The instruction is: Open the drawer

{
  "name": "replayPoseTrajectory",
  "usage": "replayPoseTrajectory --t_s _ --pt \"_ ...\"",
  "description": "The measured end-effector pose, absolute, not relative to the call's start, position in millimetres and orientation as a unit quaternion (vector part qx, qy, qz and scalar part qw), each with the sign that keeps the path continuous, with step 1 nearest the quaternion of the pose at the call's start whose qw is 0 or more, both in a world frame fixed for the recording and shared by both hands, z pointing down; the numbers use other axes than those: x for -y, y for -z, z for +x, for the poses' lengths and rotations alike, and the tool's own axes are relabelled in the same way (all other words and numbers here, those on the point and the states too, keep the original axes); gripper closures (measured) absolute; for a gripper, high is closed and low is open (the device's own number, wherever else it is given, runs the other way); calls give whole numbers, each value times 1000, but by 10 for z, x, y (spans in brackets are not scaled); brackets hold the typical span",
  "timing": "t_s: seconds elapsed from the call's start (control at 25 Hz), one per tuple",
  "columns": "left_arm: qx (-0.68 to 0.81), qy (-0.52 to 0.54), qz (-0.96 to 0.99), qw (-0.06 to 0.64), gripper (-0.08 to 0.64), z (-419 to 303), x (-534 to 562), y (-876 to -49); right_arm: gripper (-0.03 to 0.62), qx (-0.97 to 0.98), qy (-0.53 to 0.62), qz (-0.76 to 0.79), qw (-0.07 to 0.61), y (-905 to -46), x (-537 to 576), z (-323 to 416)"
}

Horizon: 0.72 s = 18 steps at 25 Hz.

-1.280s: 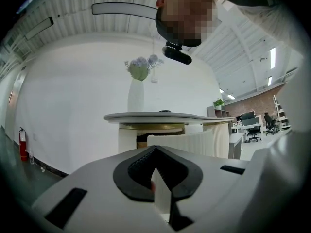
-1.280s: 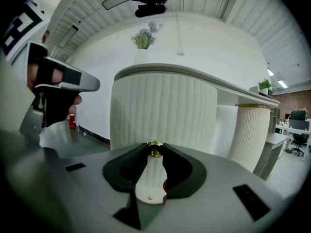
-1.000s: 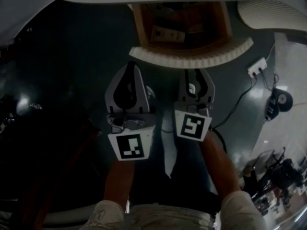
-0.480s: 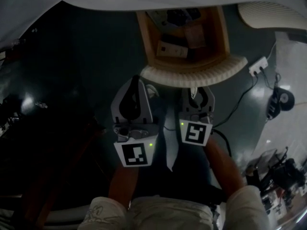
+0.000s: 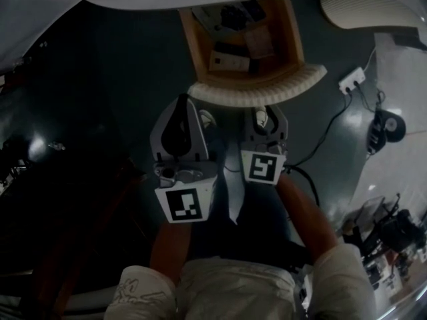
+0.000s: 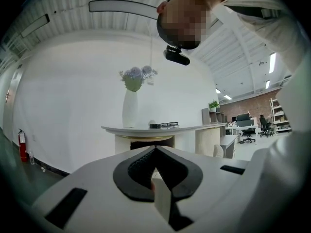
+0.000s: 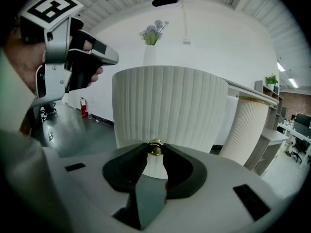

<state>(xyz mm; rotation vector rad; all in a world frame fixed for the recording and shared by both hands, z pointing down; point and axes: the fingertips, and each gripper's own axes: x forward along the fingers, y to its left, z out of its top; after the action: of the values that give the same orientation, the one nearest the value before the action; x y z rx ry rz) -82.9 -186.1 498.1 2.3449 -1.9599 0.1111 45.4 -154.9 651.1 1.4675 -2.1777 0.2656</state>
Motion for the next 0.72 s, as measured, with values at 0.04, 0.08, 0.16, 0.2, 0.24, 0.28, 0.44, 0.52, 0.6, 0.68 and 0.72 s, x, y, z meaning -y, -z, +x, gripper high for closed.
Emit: replayPoseTrajectory --t_s 0.04,0.08,0.16,0.2,0.24,0.28,0.44,0.52,0.6,0.68,0.72 --pt "639 -35 767 42 558 -819 1857 -4946 486 799 -96 539 249 -6512 1542 451" --pt "639 -34 768 42 558 -809 1858 -4909 486 798 -100 539 249 -6511 1535 451" --pt "636 -32 770 42 558 -781 1866 -4823 474 801 -111 532 251 -6479 1522 465" --pt "635 -31 771 41 558 -767 1869 -4774 463 804 -114 526 254 -6444 1516 472" --pt "634 -31 772 41 558 -755 1872 -4719 456 808 -115 519 254 -6395 1513 473" --pt "633 -30 773 38 558 -742 1878 -4657 451 812 -117 513 252 -6332 1514 472" --pt "624 -21 780 39 558 -657 1949 -4391 449 813 -127 514 243 -5909 1558 561" --pt "627 -23 777 51 558 -665 1966 -4278 449 817 -121 512 235 -5605 1603 588" --pt "632 -25 773 54 558 -689 1981 -4125 449 821 -122 509 227 -5345 1627 586" --pt "632 -19 773 47 558 -683 2013 -3929 449 825 -113 509 217 -5090 1649 580" --pt "632 -15 773 44 558 -674 2028 -3830 449 828 -106 509 212 -4958 1659 576"
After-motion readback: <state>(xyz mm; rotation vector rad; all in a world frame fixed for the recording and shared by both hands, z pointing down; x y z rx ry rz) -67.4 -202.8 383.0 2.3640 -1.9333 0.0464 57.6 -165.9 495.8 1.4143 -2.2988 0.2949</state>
